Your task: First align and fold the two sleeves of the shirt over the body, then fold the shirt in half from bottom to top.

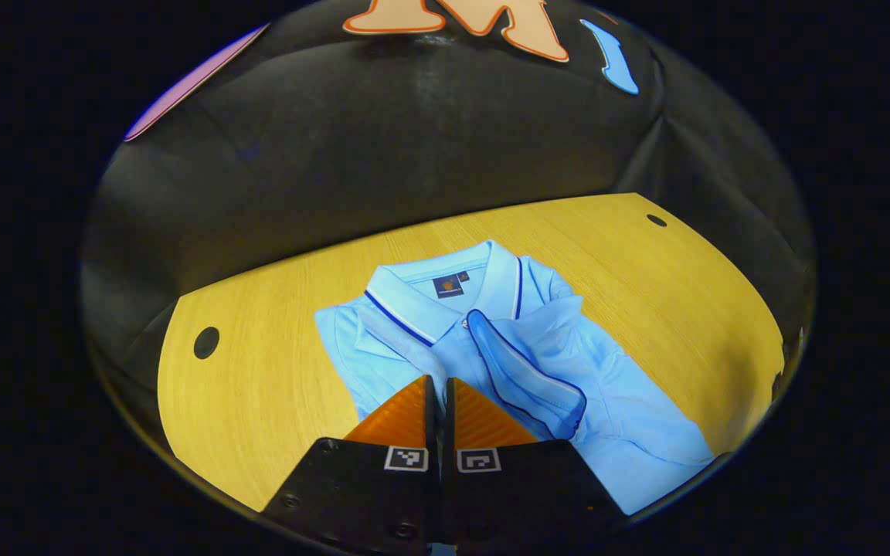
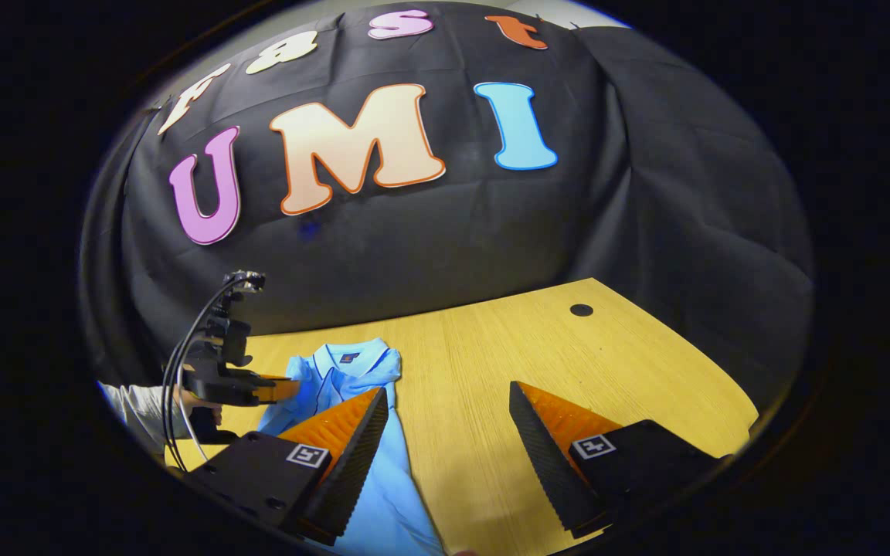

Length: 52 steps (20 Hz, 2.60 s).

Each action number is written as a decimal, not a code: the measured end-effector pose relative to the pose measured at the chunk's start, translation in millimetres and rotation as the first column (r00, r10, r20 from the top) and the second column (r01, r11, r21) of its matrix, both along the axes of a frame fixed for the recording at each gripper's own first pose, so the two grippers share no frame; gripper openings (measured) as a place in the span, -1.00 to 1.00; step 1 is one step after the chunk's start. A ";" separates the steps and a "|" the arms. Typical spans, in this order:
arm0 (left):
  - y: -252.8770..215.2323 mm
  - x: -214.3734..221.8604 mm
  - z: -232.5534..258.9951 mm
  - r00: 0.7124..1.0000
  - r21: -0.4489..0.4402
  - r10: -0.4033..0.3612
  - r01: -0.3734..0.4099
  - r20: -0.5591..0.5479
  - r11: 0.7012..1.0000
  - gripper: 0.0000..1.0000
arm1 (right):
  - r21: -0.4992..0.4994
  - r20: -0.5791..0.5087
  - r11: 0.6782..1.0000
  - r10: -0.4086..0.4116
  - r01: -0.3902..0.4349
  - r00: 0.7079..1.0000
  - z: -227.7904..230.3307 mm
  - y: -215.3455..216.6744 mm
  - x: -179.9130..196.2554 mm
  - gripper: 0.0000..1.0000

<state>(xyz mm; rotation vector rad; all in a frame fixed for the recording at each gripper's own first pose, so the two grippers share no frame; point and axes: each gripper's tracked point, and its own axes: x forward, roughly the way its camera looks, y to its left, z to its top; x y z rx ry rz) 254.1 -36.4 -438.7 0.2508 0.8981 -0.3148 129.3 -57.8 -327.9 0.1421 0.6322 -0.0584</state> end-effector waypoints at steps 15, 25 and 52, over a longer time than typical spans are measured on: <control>30.9 -137.5 133.6 0.961 -0.143 0.154 -0.123 0.232 0.982 0.92 | 0.054 -0.065 0.975 0.221 -0.217 0.973 -26.6 21.4 -67.5 0.96; 84.5 -351.1 73.9 0.993 -0.061 0.118 -0.117 0.024 0.991 0.94 | -0.002 -0.256 0.963 0.258 -0.268 0.932 -78.7 31.2 -246.4 0.97; 58.9 -240.4 127.9 0.970 -0.211 0.241 -0.242 -0.030 0.947 -1.00 | 0.164 -0.144 0.947 0.301 -0.277 0.943 -31.0 87.9 -85.3 -0.95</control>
